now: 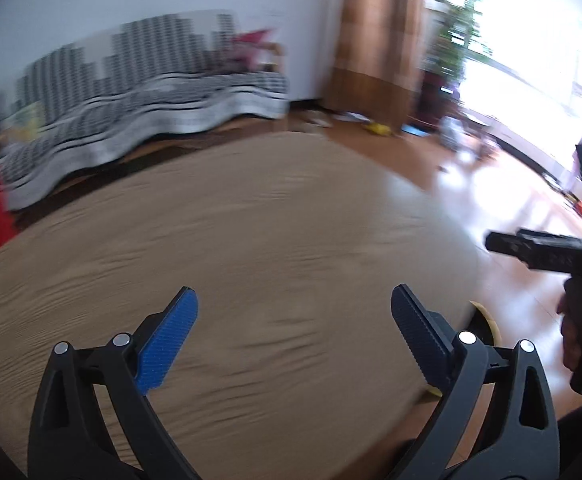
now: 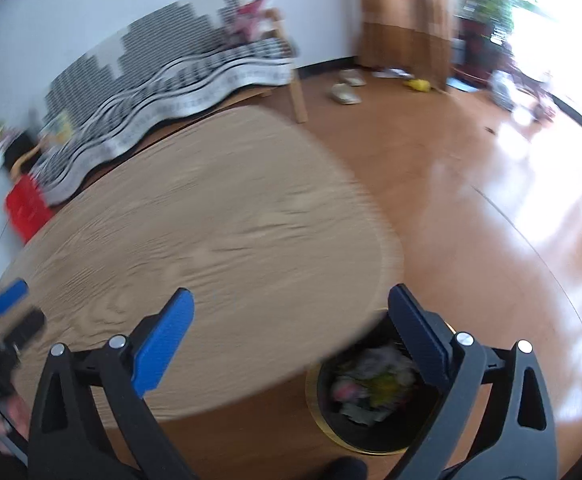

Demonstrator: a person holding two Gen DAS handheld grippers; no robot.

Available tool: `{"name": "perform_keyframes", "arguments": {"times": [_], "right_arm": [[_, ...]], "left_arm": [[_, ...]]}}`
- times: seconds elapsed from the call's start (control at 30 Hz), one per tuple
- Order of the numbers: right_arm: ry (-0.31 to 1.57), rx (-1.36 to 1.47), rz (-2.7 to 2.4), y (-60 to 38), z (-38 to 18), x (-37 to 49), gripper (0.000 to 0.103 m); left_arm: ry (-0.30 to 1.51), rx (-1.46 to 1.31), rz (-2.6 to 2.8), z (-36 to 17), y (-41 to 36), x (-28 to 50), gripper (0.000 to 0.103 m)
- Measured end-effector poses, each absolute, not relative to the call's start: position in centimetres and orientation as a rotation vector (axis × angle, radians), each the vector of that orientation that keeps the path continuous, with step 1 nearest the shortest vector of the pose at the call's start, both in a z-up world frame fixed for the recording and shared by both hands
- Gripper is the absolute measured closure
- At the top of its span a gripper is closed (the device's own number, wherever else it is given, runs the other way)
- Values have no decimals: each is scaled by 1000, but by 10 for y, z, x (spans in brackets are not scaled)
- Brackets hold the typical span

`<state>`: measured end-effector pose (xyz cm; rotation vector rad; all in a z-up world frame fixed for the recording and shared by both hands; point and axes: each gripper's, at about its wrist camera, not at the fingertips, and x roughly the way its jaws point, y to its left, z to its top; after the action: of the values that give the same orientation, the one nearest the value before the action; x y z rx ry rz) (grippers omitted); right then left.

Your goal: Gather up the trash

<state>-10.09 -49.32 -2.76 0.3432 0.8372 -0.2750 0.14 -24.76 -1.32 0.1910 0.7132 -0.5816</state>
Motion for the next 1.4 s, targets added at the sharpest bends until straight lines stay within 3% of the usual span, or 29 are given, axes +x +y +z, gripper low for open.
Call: {"name": "perform_keyframes", "arguments": {"times": [0.17,0.4,0.67,1.4], "right_arm": [[843,238,-118,-394,-18,-46,9],[852,100,47,-279,-19,1,8],[894,25,96,-218,-38,26,8],[892,39,80,-229,-42,19,8]], "left_arm": [[730,58,-353,-2,-124,25,9],[731,-9,-178,-6,-26,23,9],[745,-15,-126,-15,4,31,9],[725,3,-110,-15,-1,35,9]]}}
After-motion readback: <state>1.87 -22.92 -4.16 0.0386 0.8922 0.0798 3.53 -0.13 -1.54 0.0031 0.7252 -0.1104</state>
